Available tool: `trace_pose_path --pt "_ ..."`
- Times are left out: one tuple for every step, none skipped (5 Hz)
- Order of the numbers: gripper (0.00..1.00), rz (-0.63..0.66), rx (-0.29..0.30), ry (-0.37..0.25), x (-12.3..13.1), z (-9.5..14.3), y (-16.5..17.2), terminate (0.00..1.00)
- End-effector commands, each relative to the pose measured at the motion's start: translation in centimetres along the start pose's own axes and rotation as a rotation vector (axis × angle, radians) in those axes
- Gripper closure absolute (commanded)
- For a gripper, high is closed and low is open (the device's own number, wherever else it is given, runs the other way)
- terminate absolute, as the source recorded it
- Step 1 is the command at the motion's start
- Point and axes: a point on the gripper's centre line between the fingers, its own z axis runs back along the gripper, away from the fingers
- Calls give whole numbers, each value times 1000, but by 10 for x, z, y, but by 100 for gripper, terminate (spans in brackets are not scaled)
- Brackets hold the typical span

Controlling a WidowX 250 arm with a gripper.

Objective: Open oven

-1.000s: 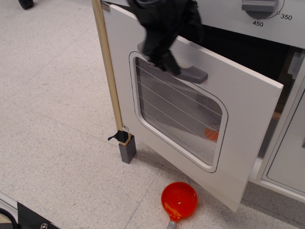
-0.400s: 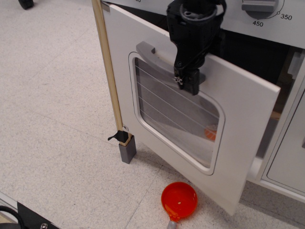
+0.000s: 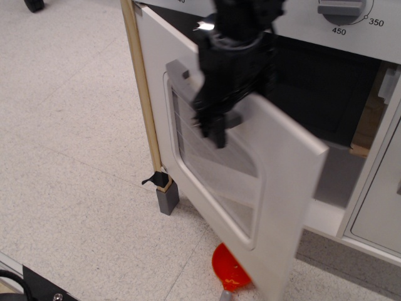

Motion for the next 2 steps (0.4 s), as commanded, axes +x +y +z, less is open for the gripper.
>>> trace_pose_path --pt "0 -331 -5 28 79 -2 47 0" --pt "0 -506 -19 20 112 -2 70 0"
